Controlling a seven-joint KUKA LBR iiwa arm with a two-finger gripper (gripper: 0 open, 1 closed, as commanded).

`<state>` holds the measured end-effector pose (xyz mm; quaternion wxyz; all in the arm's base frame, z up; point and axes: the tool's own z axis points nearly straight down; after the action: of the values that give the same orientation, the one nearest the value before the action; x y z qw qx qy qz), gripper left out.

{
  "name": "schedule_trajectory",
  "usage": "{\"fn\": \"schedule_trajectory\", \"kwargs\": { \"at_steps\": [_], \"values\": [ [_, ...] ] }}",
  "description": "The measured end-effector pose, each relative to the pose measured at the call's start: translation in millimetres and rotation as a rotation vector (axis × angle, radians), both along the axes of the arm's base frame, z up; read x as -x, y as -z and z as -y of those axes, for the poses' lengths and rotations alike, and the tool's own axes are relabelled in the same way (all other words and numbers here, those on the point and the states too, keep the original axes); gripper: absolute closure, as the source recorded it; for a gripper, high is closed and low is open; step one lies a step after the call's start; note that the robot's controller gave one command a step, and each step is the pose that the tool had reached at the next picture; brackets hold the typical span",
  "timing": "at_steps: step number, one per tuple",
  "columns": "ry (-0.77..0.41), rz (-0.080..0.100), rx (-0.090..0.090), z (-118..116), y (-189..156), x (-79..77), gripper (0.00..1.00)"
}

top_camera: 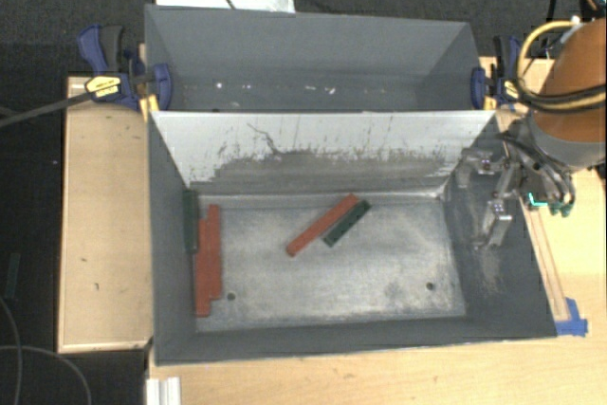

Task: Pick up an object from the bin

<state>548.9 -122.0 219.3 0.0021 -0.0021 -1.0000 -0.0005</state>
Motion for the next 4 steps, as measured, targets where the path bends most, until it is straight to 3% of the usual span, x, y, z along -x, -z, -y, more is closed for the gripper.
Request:
{"fn": "schedule_trajectory", "kwargs": {
  "at_steps": [1, 2, 3, 4],
  "values": [
    [-0.034, 0.001, -0.001, -34, 99, -30.1, 0.0],
    [-0.162, 0.003, -0.004, -112, 124, -41.1, 0.0],
    [-0.263, 0.001, -0.002, -159, 147, -43.4, 0.0],
    [-0.263, 0.006, 0.0, -156, 144, -44.9, 1.0]
  ]
}}
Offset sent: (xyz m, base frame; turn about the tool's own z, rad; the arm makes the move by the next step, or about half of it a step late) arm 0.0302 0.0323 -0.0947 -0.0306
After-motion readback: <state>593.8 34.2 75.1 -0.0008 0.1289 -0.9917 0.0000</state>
